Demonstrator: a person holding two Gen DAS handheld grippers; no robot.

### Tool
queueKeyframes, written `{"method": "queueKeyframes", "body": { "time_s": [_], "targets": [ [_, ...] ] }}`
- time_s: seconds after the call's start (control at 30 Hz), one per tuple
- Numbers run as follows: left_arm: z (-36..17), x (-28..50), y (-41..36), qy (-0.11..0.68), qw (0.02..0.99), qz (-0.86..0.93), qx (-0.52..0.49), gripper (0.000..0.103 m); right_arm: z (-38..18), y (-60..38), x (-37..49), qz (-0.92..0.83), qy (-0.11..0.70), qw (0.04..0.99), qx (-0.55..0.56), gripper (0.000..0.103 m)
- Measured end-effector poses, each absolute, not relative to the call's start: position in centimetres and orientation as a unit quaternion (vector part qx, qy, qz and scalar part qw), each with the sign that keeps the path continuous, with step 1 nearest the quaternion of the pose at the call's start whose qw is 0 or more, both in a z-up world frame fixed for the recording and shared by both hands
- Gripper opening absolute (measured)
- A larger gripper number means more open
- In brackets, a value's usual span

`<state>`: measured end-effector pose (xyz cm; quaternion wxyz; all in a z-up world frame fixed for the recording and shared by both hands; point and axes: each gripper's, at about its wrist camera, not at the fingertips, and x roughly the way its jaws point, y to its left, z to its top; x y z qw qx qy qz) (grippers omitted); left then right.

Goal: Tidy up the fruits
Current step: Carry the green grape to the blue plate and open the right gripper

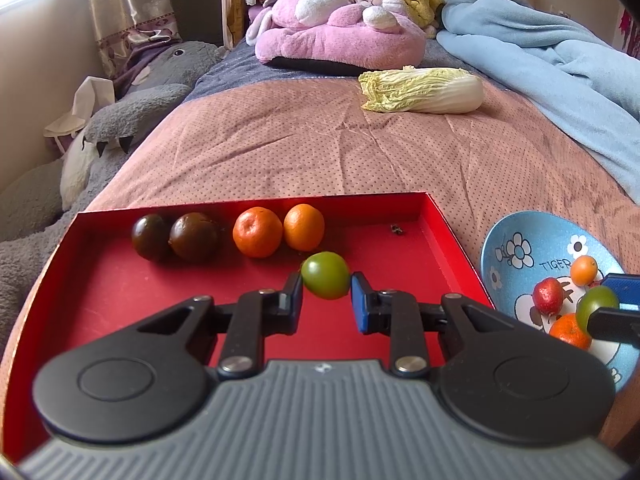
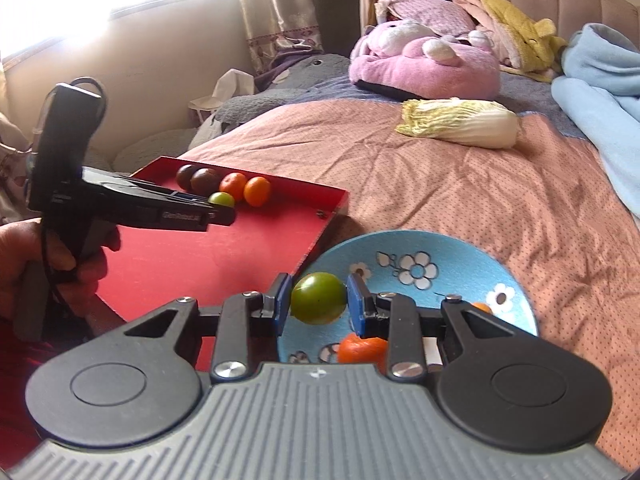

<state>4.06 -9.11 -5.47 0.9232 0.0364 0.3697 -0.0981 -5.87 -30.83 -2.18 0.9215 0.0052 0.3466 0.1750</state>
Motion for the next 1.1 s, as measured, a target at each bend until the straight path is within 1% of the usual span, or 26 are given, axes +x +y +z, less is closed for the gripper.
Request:
{"method": "queueKeyframes", "body": {
  "time_s": [0.5, 0.9, 0.97, 1.03, 1.1],
  "targets": [
    [-5.5, 4.1, -9.3, 0.371, 0.923, -0.099, 0.040, 0.029, -5.3, -34.7, -4.8, 0.117, 0.373, 0.920, 0.021, 0.036],
    [-5.7, 4.1, -9.5, 0.371, 0.922, -0.100, 0.043, 0.029, -6.0, -35.6, -4.2, 0.092, 0.377, 0.921, 0.041, 0.036],
    [-5.7, 4.1, -9.5, 0.371, 0.922, -0.099, 0.043, 0.029, -5.9, -35.7, -4.2, 0.091, 0.376, 0.921, 0.044, 0.037],
    [-5.8, 4.1, -9.5, 0.371, 0.922, -0.100, 0.044, 0.029, -5.8, -35.9, -4.2, 0.092, 0.370, 0.923, 0.052, 0.044],
    [-5.8, 4.1, -9.5, 0.371, 0.922, -0.099, 0.043, 0.029, -5.5, -35.9, -4.3, 0.091, 0.362, 0.926, 0.052, 0.046]
  ]
}}
